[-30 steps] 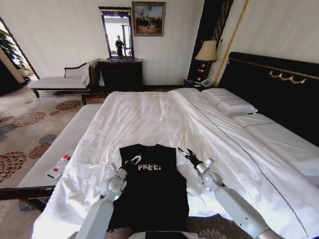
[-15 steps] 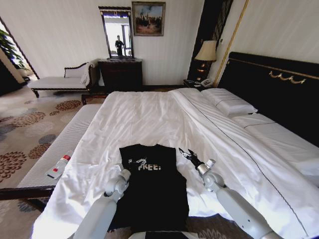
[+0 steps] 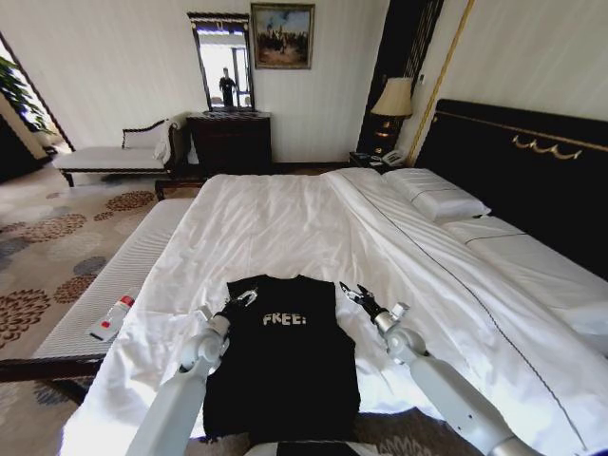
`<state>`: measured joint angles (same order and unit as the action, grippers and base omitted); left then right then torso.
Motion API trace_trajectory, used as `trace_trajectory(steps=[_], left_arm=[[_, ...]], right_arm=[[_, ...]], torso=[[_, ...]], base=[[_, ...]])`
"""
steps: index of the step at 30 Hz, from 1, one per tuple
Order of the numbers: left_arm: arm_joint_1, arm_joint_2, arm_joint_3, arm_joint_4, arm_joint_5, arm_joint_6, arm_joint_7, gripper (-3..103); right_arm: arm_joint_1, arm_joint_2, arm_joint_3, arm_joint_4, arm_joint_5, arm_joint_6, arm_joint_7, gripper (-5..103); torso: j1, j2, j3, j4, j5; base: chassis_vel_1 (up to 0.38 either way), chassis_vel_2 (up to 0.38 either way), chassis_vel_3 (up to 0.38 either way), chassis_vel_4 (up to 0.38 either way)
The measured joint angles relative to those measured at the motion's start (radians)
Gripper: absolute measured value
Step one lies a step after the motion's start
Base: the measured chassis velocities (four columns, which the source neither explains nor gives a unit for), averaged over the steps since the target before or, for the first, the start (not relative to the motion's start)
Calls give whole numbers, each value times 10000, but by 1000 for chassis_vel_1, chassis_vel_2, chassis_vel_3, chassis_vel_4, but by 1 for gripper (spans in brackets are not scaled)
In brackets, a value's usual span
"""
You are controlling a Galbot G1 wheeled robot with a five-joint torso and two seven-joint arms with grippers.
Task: Fold the clothes on the bed.
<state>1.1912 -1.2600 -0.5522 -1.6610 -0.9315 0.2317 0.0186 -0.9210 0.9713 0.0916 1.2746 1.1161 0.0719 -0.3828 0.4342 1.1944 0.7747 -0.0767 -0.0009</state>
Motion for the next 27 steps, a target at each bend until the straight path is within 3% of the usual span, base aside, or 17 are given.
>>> trace_trajectory(steps=[1,4,6,17,19,22,25,27], left_arm=[[0,0,0,0,0,0,0,100],[265,134,-664,-176,-344,35,-63,100],[299,154,-759,-219,-370,46,-84,100],[295,250,-1159,-625,-476,179,-423,100],[256,315,-1219,-641,-506,204,-456,100],[187,456,-1356,-645,-615,244,-497,100],[171,505,-1410,-612,-637,249,-500,100],[148,563,-1455,-509,-664,253,-501,100]], right_arm=[[0,0,0,0,0,0,0,100],[590,223,-244,-1060,-293,-244,-1088,100],[738,289,-312,-1242,-352,-316,-1129,100],[2042,914,-968,-2286,-480,-1220,310,100],[2195,971,-1057,-2488,-510,-1305,333,97],[2294,1076,-1103,-2643,-506,-1359,293,82],[2287,1094,-1105,-2645,-482,-1360,233,77],[2207,1101,-1088,-2624,-431,-1353,72,65]], torso=[[0,0,0,0,0],[-1,-1,0,-2,2],[-1,-1,0,-3,2],[0,-1,0,-3,1],[0,-1,0,-4,0],[0,-1,0,-3,1],[0,-1,0,-3,2],[0,-1,0,-3,2]], base=[[0,0,0,0],[0,0,0,0],[0,0,0,0],[0,0,0,0],[0,0,0,0],[0,0,0,0],[0,0,0,0],[0,0,0,0]])
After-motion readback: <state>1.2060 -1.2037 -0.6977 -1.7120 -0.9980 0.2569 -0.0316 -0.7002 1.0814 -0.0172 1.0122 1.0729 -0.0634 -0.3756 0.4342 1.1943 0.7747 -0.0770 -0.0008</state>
